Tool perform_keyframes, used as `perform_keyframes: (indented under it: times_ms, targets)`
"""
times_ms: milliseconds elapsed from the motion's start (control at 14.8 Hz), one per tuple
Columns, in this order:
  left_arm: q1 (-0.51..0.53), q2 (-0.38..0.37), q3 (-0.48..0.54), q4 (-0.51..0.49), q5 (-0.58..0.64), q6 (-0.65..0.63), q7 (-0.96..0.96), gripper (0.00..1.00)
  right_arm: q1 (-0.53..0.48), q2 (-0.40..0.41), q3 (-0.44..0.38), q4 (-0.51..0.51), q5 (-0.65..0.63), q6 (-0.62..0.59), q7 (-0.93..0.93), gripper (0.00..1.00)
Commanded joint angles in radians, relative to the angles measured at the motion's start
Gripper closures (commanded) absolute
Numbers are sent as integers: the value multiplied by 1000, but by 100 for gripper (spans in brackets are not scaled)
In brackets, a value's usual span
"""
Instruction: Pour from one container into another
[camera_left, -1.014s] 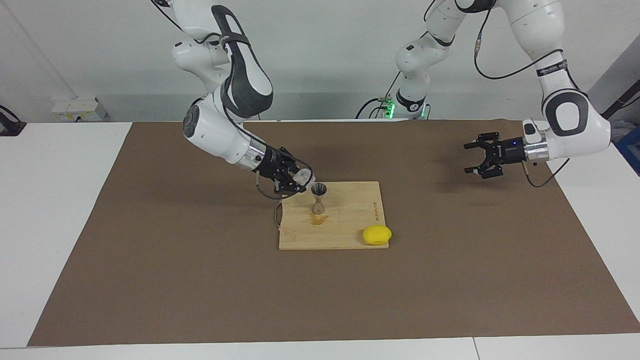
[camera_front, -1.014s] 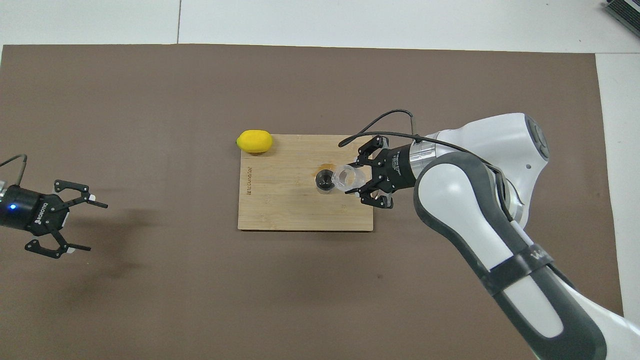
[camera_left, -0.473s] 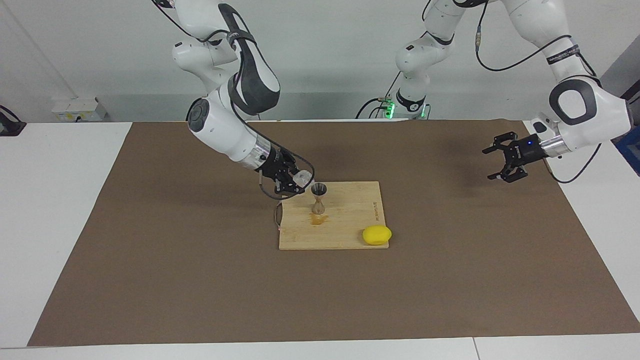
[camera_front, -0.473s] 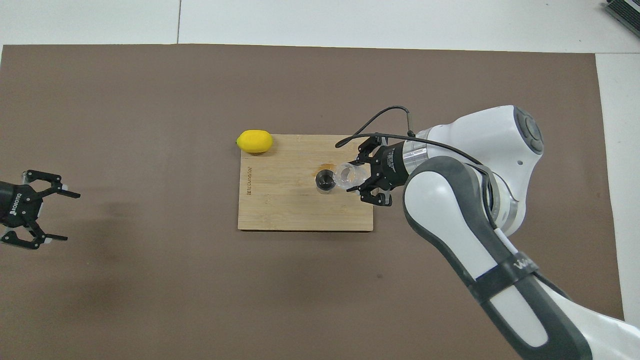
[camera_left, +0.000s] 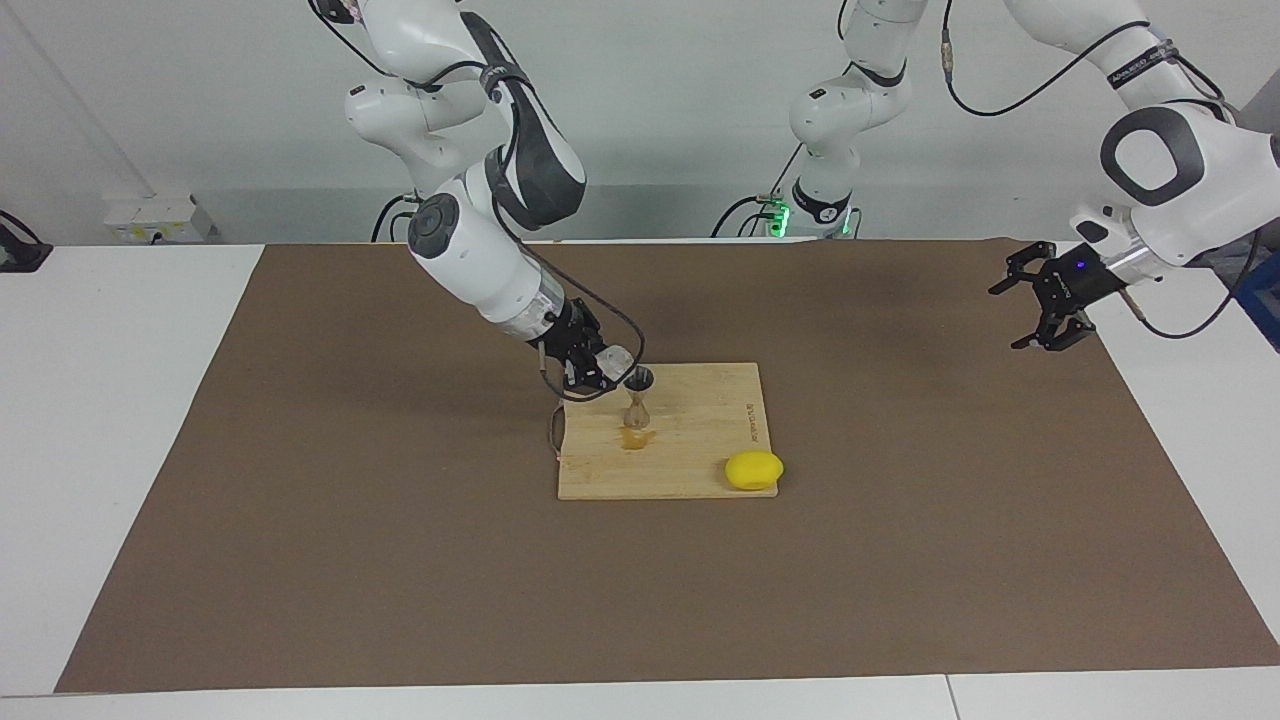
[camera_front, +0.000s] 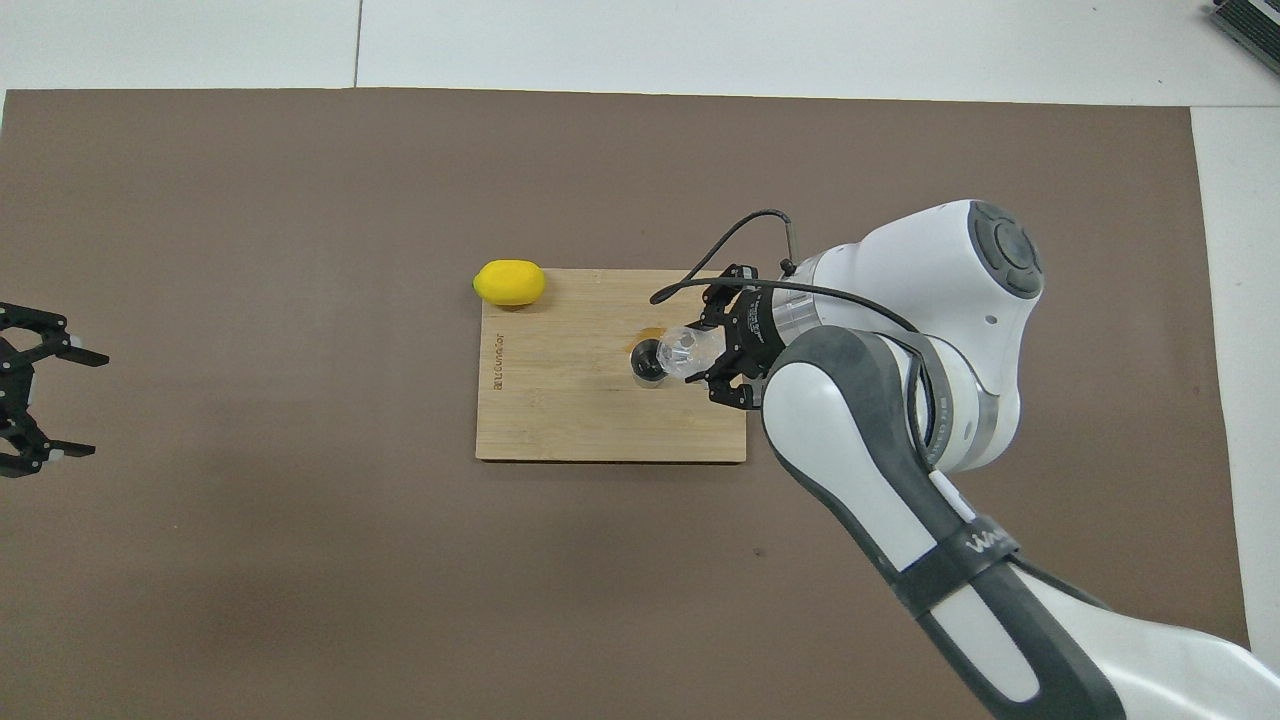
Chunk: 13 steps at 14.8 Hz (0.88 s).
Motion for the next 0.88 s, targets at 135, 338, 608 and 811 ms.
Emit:
perform_keyframes:
  times_ms: [135,338,608,811]
  targets:
    - [-82,-38,4,39,124,26,-244,1,5,10,-8,38,-58,-23,47,100]
    - [-117,-71,2,37,154,24,-400,1,6,16,-4,74,-139,-38,119,100]
    - [-166,-135,2,27,168,8,-713,1,6,27,2,110,-179,-80,128,100]
    - [-168,-178,-1,31,168,-26,-847,0,26,26,2,114,-207,-98,128,100]
